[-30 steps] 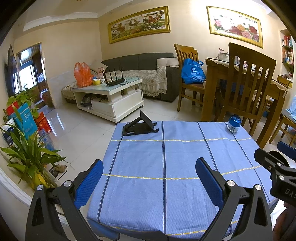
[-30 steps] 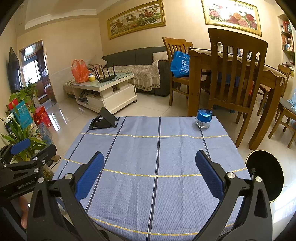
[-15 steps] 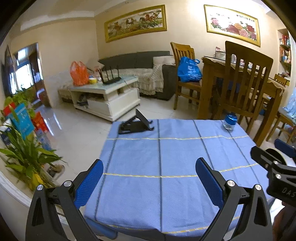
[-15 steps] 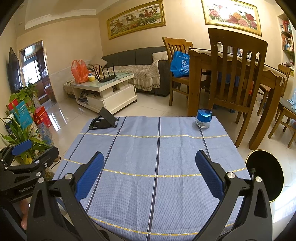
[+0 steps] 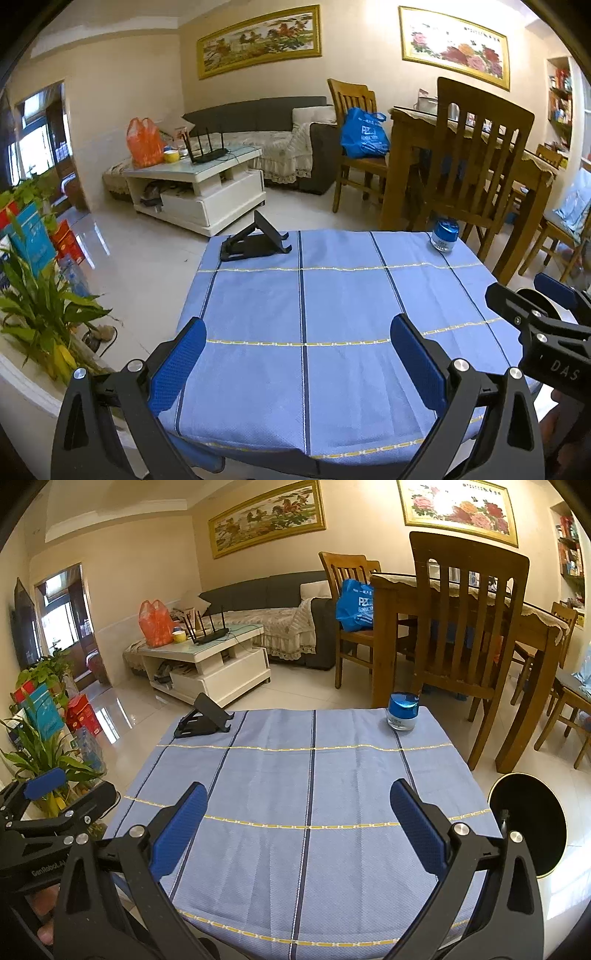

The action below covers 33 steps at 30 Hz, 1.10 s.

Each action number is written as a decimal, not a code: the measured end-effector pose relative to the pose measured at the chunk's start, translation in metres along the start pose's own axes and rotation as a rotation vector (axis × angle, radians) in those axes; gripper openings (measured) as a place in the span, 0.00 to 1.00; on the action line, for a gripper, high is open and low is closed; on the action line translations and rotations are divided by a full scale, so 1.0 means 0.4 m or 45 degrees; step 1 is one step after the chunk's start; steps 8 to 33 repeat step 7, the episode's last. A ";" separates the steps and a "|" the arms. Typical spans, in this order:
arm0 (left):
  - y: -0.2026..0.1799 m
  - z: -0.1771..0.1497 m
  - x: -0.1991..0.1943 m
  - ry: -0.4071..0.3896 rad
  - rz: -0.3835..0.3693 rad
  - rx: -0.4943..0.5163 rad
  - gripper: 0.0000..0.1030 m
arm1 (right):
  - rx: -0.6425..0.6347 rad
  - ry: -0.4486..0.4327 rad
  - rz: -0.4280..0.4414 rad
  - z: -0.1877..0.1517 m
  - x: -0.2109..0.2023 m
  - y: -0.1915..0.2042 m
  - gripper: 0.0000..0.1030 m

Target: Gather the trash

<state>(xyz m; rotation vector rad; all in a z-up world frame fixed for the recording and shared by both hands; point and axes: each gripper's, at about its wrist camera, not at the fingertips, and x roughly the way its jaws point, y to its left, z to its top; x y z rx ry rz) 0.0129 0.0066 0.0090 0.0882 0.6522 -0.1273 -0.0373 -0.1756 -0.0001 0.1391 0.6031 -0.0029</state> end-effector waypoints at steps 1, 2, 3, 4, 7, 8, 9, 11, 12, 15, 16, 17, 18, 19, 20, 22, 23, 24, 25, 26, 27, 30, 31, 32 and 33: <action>-0.002 0.000 -0.002 -0.011 0.022 0.012 0.94 | 0.003 0.003 0.001 -0.001 0.001 0.001 0.95; -0.006 -0.001 -0.006 -0.030 0.056 0.033 0.94 | 0.005 0.006 0.002 -0.001 0.004 -0.001 0.95; -0.010 -0.002 -0.010 -0.051 0.088 0.053 0.94 | 0.005 0.008 0.002 0.000 0.006 -0.002 0.95; -0.011 -0.002 -0.012 -0.062 0.101 0.063 0.94 | 0.004 0.009 0.003 0.000 0.006 0.000 0.95; -0.007 0.000 -0.014 -0.066 0.089 0.061 0.94 | 0.000 0.009 0.003 0.001 0.005 0.002 0.95; -0.007 0.000 -0.014 -0.066 0.089 0.061 0.94 | 0.000 0.009 0.003 0.001 0.005 0.002 0.95; -0.007 0.000 -0.014 -0.066 0.089 0.061 0.94 | 0.000 0.009 0.003 0.001 0.005 0.002 0.95; -0.007 0.000 -0.014 -0.066 0.089 0.061 0.94 | 0.000 0.009 0.003 0.001 0.005 0.002 0.95; -0.007 0.000 -0.014 -0.066 0.089 0.061 0.94 | 0.000 0.009 0.003 0.001 0.005 0.002 0.95; -0.007 0.000 -0.014 -0.066 0.089 0.061 0.94 | 0.000 0.009 0.003 0.001 0.005 0.002 0.95; -0.007 0.000 -0.014 -0.066 0.089 0.061 0.94 | 0.000 0.009 0.003 0.001 0.005 0.002 0.95; -0.007 0.000 -0.014 -0.066 0.089 0.061 0.94 | 0.000 0.009 0.003 0.001 0.005 0.002 0.95; -0.007 0.000 -0.014 -0.066 0.089 0.061 0.94 | 0.000 0.009 0.003 0.001 0.005 0.002 0.95; -0.007 0.000 -0.014 -0.066 0.089 0.061 0.94 | 0.000 0.009 0.003 0.001 0.005 0.002 0.95; -0.007 0.000 -0.014 -0.066 0.089 0.061 0.94 | 0.000 0.009 0.003 0.001 0.005 0.002 0.95; -0.007 0.000 -0.014 -0.066 0.089 0.061 0.94 | 0.000 0.009 0.003 0.001 0.005 0.002 0.95; -0.007 0.000 -0.014 -0.066 0.089 0.061 0.94 | 0.000 0.009 0.003 0.001 0.005 0.002 0.95; -0.007 0.000 -0.014 -0.066 0.089 0.061 0.94 | 0.000 0.009 0.003 0.001 0.005 0.002 0.95; -0.007 0.000 -0.014 -0.066 0.089 0.061 0.94 | 0.000 0.009 0.003 0.001 0.005 0.002 0.95; -0.007 0.000 -0.014 -0.066 0.089 0.061 0.94 | 0.000 0.009 0.003 0.001 0.005 0.002 0.95; -0.007 0.000 -0.014 -0.066 0.089 0.061 0.94 | 0.000 0.009 0.003 0.001 0.005 0.002 0.95; -0.007 0.000 -0.014 -0.066 0.089 0.061 0.94 | 0.000 0.009 0.003 0.001 0.005 0.002 0.95; -0.007 0.000 -0.014 -0.066 0.089 0.061 0.94 | 0.000 0.009 0.003 0.001 0.005 0.002 0.95; -0.007 0.000 -0.014 -0.066 0.089 0.061 0.94 | 0.000 0.009 0.003 0.001 0.005 0.002 0.95; -0.007 0.000 -0.014 -0.066 0.089 0.061 0.94 | 0.000 0.009 0.003 0.001 0.005 0.002 0.95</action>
